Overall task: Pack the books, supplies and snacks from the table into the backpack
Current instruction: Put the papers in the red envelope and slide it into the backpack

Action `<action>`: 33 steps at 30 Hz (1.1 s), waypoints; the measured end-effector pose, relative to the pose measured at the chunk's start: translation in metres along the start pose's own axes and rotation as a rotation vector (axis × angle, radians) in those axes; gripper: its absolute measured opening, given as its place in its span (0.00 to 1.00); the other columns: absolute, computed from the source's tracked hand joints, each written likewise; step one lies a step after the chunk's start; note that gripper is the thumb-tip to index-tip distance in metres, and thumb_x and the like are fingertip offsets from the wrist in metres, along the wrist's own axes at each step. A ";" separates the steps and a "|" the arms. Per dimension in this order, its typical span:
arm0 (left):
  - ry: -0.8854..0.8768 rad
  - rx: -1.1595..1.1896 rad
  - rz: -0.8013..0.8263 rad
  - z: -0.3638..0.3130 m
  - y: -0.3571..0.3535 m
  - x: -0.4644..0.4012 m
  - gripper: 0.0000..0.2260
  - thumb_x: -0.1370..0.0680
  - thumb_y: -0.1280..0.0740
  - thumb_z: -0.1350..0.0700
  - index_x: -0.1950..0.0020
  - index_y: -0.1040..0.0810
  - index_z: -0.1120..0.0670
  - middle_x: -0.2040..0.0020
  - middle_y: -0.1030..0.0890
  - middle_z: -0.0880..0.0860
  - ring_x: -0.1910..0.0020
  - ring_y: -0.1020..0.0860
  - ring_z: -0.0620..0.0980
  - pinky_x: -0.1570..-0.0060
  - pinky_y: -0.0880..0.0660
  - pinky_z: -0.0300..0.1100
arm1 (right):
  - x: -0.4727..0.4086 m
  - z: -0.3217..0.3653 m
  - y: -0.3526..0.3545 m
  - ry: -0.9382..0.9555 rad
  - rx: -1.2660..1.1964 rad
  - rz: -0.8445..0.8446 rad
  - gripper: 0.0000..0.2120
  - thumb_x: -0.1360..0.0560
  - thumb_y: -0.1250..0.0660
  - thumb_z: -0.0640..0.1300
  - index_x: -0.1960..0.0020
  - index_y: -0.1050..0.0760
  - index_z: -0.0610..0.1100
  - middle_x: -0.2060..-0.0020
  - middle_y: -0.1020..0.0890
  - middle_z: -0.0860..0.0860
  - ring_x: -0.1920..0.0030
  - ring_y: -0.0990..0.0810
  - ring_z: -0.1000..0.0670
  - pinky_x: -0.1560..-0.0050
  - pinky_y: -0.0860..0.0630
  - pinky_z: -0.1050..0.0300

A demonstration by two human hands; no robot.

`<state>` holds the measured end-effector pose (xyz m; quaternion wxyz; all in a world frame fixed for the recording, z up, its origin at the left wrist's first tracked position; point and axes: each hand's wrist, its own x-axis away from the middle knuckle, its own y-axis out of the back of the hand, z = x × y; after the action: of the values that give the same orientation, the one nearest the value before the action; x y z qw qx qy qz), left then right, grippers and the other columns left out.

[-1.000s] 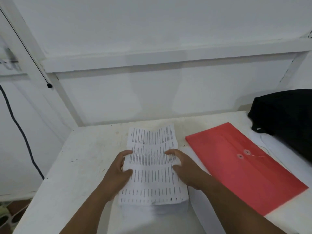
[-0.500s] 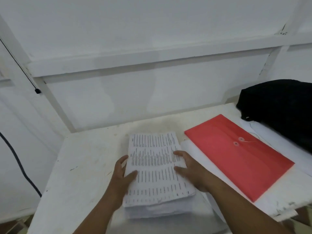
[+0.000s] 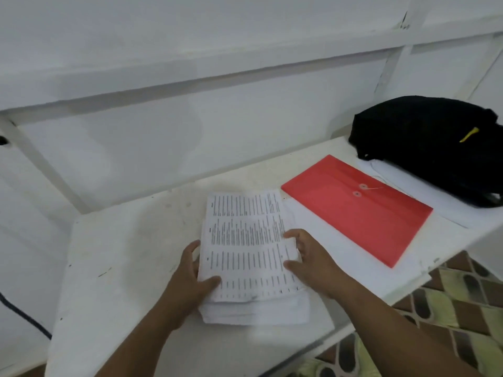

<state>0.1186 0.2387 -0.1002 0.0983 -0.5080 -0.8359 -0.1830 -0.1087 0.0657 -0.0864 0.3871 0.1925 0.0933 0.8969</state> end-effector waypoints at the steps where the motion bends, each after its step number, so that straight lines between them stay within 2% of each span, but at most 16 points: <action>1: -0.020 -0.098 -0.015 -0.001 0.000 -0.001 0.40 0.28 0.23 0.60 0.25 0.43 0.41 0.35 0.22 0.49 0.39 0.20 0.49 0.42 0.21 0.55 | 0.002 0.001 -0.003 0.035 0.091 -0.028 0.24 0.24 0.31 0.34 0.40 0.30 0.61 0.42 0.21 0.56 0.46 0.20 0.57 0.53 0.20 0.65; 3: -0.024 -0.172 -0.040 -0.005 0.000 -0.006 0.39 0.29 0.23 0.60 0.27 0.41 0.40 0.37 0.21 0.48 0.40 0.20 0.49 0.43 0.20 0.54 | 0.005 0.004 -0.010 0.042 0.155 -0.060 0.25 0.25 0.32 0.34 0.41 0.31 0.62 0.44 0.22 0.53 0.52 0.20 0.54 0.60 0.20 0.63; 6: 0.138 0.129 -0.044 -0.013 0.005 -0.012 0.35 0.27 0.25 0.61 0.26 0.39 0.45 0.37 0.20 0.54 0.44 0.18 0.55 0.50 0.18 0.55 | 0.006 0.009 -0.013 -0.025 0.070 -0.068 0.26 0.28 0.31 0.32 0.43 0.29 0.60 0.46 0.21 0.48 0.52 0.18 0.43 0.62 0.16 0.48; 8: 0.217 0.234 -0.079 -0.018 0.012 -0.012 0.35 0.25 0.26 0.61 0.24 0.39 0.50 0.35 0.22 0.58 0.46 0.18 0.58 0.50 0.18 0.56 | 0.005 0.012 -0.008 -0.144 -0.137 -0.018 0.25 0.28 0.31 0.31 0.41 0.29 0.56 0.44 0.21 0.45 0.54 0.18 0.46 0.70 0.21 0.55; 10: 0.206 0.157 -0.081 -0.016 0.017 -0.013 0.38 0.27 0.25 0.64 0.22 0.41 0.52 0.33 0.23 0.59 0.45 0.18 0.57 0.48 0.19 0.56 | 0.004 0.015 -0.005 -0.260 -0.303 0.045 0.20 0.24 0.32 0.34 0.39 0.29 0.52 0.44 0.20 0.46 0.58 0.17 0.48 0.72 0.27 0.60; 12: 0.166 0.046 -0.070 -0.014 0.018 -0.011 0.42 0.30 0.24 0.67 0.23 0.41 0.50 0.34 0.21 0.57 0.45 0.17 0.55 0.47 0.19 0.56 | 0.001 0.014 -0.009 -0.319 -0.358 0.016 0.15 0.22 0.33 0.36 0.40 0.28 0.52 0.46 0.17 0.47 0.60 0.15 0.50 0.68 0.23 0.58; 13: 0.150 -0.011 -0.068 -0.015 0.016 -0.008 0.42 0.31 0.23 0.67 0.23 0.41 0.49 0.34 0.21 0.56 0.44 0.17 0.54 0.47 0.19 0.55 | -0.002 0.012 -0.012 -0.340 -0.362 -0.020 0.15 0.23 0.34 0.36 0.42 0.26 0.55 0.46 0.16 0.48 0.56 0.14 0.47 0.59 0.18 0.50; 15: 0.137 -0.051 -0.068 -0.014 0.013 -0.008 0.42 0.32 0.24 0.68 0.25 0.40 0.48 0.33 0.22 0.55 0.42 0.18 0.55 0.46 0.19 0.55 | -0.002 0.014 -0.018 -0.359 -0.354 -0.054 0.17 0.27 0.34 0.36 0.47 0.24 0.58 0.47 0.16 0.47 0.45 0.16 0.39 0.43 0.25 0.28; 17: 0.191 0.058 -0.076 -0.015 0.020 -0.013 0.41 0.32 0.23 0.67 0.25 0.38 0.50 0.33 0.22 0.57 0.42 0.19 0.57 0.44 0.20 0.57 | -0.002 0.019 -0.019 -0.345 -0.363 -0.061 0.19 0.28 0.34 0.34 0.47 0.23 0.57 0.47 0.16 0.45 0.45 0.16 0.37 0.44 0.29 0.22; 19: 0.291 0.286 -0.055 -0.018 0.030 -0.019 0.39 0.31 0.23 0.62 0.24 0.38 0.55 0.33 0.24 0.61 0.42 0.20 0.60 0.44 0.21 0.56 | -0.002 0.023 -0.014 -0.338 -0.432 -0.044 0.21 0.26 0.36 0.30 0.42 0.23 0.52 0.47 0.16 0.43 0.48 0.15 0.38 0.45 0.24 0.27; 21: 0.355 0.419 0.012 -0.026 0.035 -0.019 0.30 0.25 0.27 0.61 0.26 0.35 0.60 0.35 0.23 0.64 0.44 0.19 0.61 0.50 0.21 0.52 | -0.001 0.025 -0.009 -0.325 -0.516 0.001 0.22 0.25 0.39 0.26 0.39 0.25 0.48 0.45 0.17 0.41 0.48 0.15 0.39 0.46 0.21 0.32; 24: 0.400 0.393 0.125 -0.037 0.029 -0.016 0.15 0.24 0.29 0.58 0.41 0.25 0.64 0.49 0.18 0.63 0.54 0.18 0.59 0.58 0.22 0.50 | 0.002 0.022 -0.007 -0.330 -0.628 0.057 0.22 0.25 0.42 0.25 0.38 0.27 0.45 0.43 0.17 0.39 0.47 0.16 0.37 0.47 0.19 0.37; 26: 0.394 0.409 0.207 -0.035 0.027 -0.021 0.20 0.28 0.25 0.61 0.40 0.25 0.63 0.51 0.17 0.63 0.58 0.16 0.59 0.65 0.20 0.48 | 0.003 0.021 -0.009 -0.341 -0.696 0.066 0.22 0.25 0.44 0.25 0.38 0.28 0.44 0.43 0.18 0.38 0.46 0.16 0.36 0.54 0.17 0.41; 28: 0.353 0.314 0.194 -0.037 0.025 -0.023 0.19 0.25 0.30 0.67 0.35 0.26 0.61 0.49 0.16 0.60 0.58 0.15 0.57 0.68 0.20 0.44 | 0.004 0.020 -0.011 -0.355 -0.693 0.052 0.23 0.25 0.45 0.25 0.38 0.28 0.44 0.42 0.19 0.38 0.47 0.16 0.36 0.58 0.18 0.44; 30: 0.279 0.150 0.090 -0.037 0.023 -0.024 0.22 0.23 0.33 0.69 0.33 0.30 0.53 0.45 0.19 0.54 0.54 0.16 0.56 0.66 0.19 0.45 | 0.002 0.018 -0.012 -0.352 -0.653 0.027 0.22 0.25 0.45 0.25 0.38 0.28 0.44 0.42 0.19 0.39 0.48 0.16 0.37 0.56 0.18 0.42; 33: 0.210 0.132 0.095 -0.038 0.020 -0.023 0.29 0.25 0.34 0.70 0.30 0.35 0.47 0.38 0.23 0.55 0.48 0.18 0.59 0.62 0.18 0.49 | 0.003 0.022 -0.017 -0.357 -0.443 -0.017 0.21 0.27 0.43 0.28 0.42 0.27 0.49 0.44 0.20 0.43 0.50 0.17 0.40 0.52 0.20 0.41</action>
<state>0.1461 0.2127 -0.0695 0.2270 -0.5176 -0.8062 -0.1748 -0.0907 0.0801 -0.0712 0.4375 0.2573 -0.1730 0.8441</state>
